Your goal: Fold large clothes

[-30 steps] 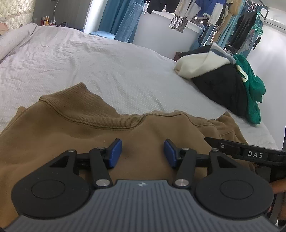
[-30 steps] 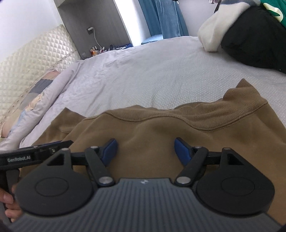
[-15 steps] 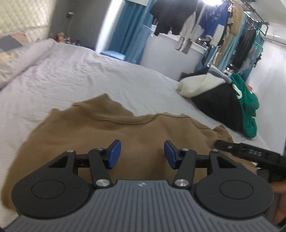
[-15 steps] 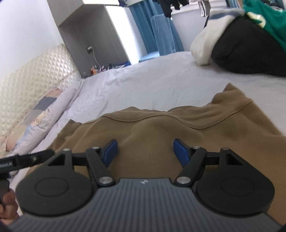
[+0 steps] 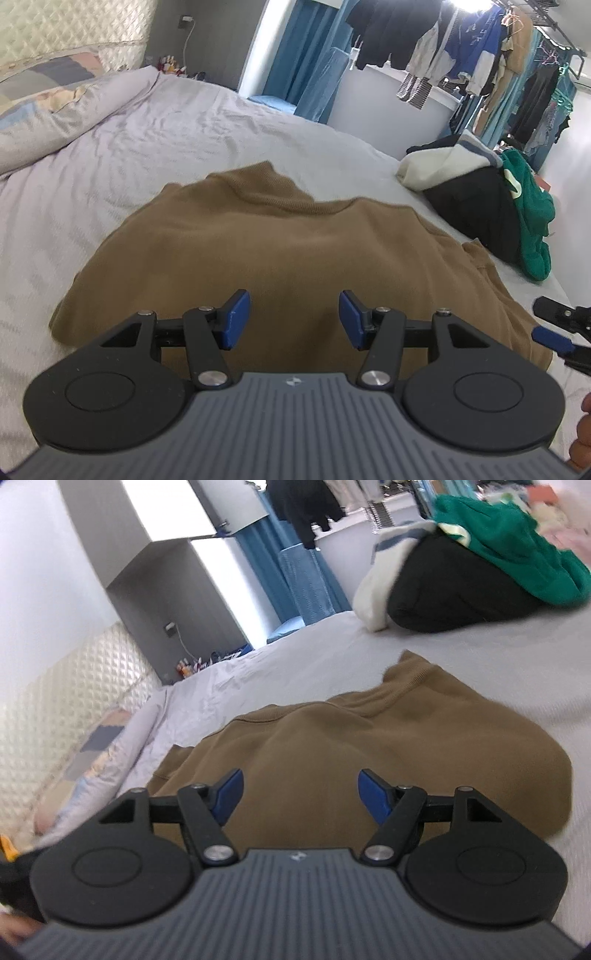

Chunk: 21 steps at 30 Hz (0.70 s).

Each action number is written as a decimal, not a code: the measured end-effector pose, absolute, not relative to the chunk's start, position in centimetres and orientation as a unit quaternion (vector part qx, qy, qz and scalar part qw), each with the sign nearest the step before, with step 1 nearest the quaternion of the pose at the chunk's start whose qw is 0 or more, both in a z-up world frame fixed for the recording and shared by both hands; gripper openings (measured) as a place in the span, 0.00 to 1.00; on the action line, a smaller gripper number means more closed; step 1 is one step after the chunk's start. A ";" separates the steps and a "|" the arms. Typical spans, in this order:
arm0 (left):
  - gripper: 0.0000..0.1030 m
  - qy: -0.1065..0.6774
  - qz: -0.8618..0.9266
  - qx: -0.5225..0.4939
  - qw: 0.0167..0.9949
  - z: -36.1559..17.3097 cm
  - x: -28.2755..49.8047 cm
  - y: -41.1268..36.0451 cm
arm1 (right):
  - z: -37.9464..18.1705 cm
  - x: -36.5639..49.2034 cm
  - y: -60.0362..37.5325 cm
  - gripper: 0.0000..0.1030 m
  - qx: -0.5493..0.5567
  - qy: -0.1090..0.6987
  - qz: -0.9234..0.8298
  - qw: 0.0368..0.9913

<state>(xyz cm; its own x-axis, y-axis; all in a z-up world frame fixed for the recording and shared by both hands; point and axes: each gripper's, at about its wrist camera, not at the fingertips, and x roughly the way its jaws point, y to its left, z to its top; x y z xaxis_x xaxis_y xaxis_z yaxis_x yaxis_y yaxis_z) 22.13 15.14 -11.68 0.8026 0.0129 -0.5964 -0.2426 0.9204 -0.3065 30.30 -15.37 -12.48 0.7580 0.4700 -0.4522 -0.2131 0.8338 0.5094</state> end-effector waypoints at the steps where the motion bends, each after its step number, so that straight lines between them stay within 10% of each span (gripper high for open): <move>1: 0.58 0.309 0.071 -0.190 0.929 -11.8 21.9 15.0 | -12.7 30.0 -15.6 0.70 0.232 0.297 0.184 0.908; 21: 0.92 0.336 0.117 -0.427 0.831 -16.6 18.4 21.8 | -21.3 31.3 -20.1 0.87 0.504 0.414 0.081 0.754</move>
<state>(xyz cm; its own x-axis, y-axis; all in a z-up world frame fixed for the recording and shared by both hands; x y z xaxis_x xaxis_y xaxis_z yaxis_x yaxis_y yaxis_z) 18.42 21.76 -16.61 0.7465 -0.0917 -0.6591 -0.4818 0.6086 -0.6304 31.33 -20.08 -21.31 0.6444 0.5391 -0.5424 0.2950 0.4791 0.8267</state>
